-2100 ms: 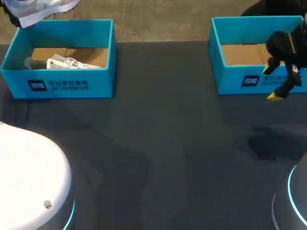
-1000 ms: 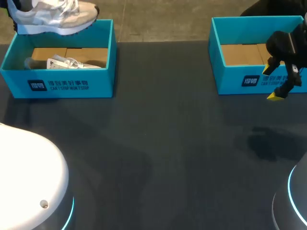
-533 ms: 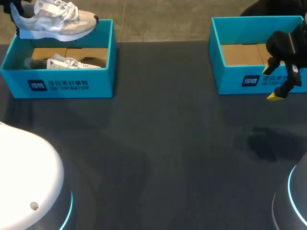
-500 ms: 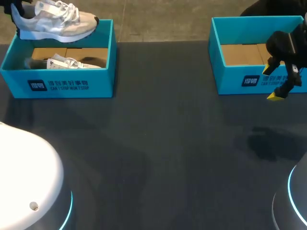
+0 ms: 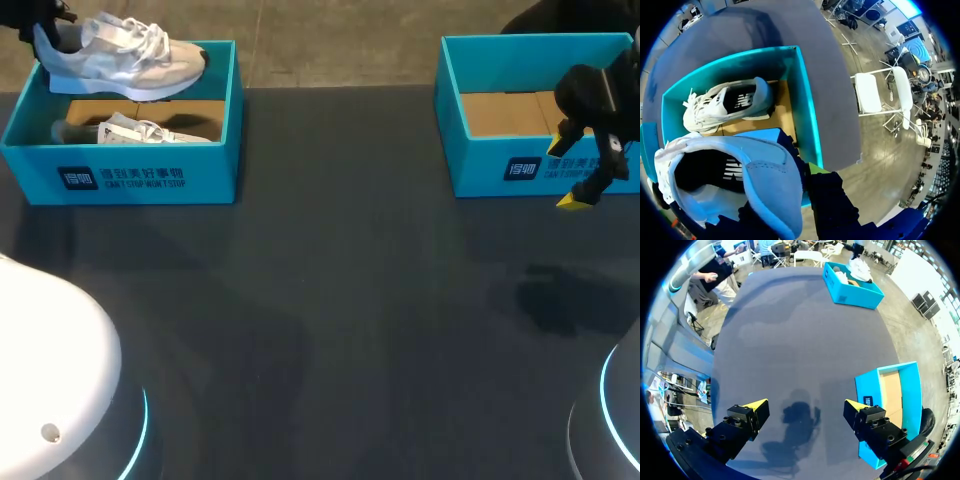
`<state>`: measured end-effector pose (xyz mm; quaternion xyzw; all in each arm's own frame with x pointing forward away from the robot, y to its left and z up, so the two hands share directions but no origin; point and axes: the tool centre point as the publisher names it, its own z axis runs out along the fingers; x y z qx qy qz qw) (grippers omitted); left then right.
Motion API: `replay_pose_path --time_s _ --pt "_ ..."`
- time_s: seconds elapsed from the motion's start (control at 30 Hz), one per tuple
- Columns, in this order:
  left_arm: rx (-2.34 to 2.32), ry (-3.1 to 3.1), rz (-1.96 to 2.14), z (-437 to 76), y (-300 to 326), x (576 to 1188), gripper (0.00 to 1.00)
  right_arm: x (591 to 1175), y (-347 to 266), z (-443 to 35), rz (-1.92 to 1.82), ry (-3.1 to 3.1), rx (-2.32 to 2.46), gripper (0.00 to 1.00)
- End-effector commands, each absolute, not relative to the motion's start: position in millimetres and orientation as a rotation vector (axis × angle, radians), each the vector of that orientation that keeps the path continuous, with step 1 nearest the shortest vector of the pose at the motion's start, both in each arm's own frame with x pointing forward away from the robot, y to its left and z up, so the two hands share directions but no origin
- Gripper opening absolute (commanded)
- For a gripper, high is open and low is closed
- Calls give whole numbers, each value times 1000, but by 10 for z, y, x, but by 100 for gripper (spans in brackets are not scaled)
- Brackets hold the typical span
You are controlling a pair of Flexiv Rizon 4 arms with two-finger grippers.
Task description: Take the shoe out of the shoebox, open the shoe tongue, remove and reinsert the insole, then place the shoe into the shoebox
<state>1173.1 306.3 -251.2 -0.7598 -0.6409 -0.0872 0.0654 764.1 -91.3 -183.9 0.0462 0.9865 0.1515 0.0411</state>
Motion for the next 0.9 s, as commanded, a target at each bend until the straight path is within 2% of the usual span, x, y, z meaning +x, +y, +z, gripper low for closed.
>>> replay_pose_path --time_s 0.03,0.9 --pt "-2285 -1908 -231 -2640 3059 11899 0 7645 -907 -1843 460 3022 143 100" --pt "-2237 -1956 -252 -3081 2933 12089 0 7645 -907 -1843 460 3022 143 100"
